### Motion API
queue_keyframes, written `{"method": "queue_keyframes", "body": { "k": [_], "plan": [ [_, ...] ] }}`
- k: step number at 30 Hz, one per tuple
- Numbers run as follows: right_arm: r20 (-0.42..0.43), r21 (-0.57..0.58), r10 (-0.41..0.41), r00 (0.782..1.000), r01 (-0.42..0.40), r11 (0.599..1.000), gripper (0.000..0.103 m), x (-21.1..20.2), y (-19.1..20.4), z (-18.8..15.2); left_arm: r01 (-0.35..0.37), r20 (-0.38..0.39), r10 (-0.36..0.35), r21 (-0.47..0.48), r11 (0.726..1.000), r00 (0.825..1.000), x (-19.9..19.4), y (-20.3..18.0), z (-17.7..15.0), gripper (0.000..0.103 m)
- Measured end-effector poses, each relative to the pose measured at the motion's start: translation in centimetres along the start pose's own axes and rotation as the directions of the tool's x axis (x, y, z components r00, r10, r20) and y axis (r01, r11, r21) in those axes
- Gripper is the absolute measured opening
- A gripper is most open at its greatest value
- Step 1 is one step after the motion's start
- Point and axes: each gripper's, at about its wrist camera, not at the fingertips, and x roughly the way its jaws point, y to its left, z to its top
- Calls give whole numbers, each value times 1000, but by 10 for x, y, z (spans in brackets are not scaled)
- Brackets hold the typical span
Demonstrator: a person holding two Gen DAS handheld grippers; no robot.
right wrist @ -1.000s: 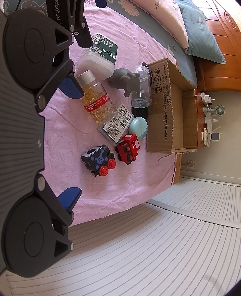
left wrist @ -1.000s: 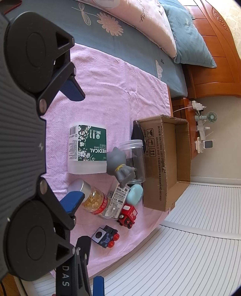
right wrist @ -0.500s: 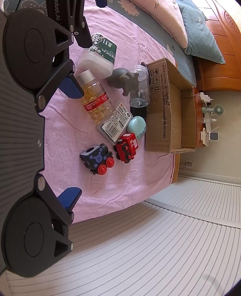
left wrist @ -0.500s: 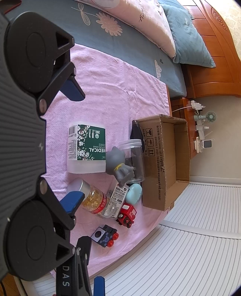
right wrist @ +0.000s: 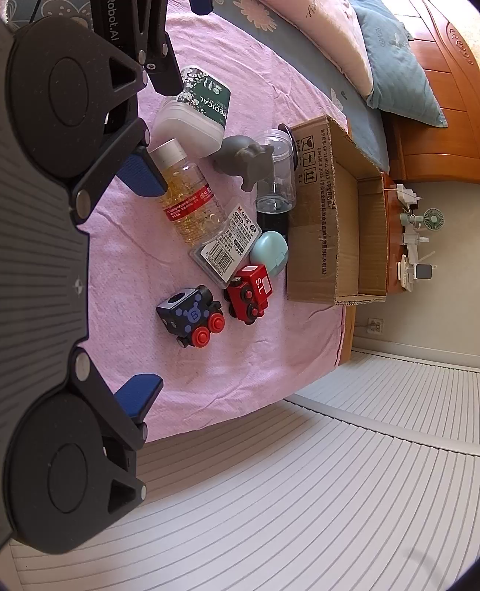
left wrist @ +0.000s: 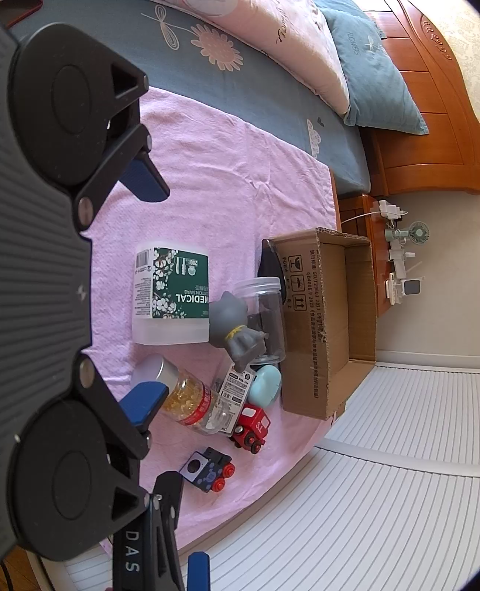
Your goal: Organize rigid objects
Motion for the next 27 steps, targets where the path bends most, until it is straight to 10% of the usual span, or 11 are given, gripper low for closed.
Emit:
{"method": "queue_keyframes", "body": {
  "k": [27],
  "plan": [
    [36,-10,-2,999,2,1000,103,-4,0,2,47,45,-48,30,998,998,-1,3,3,102]
  ]
}}
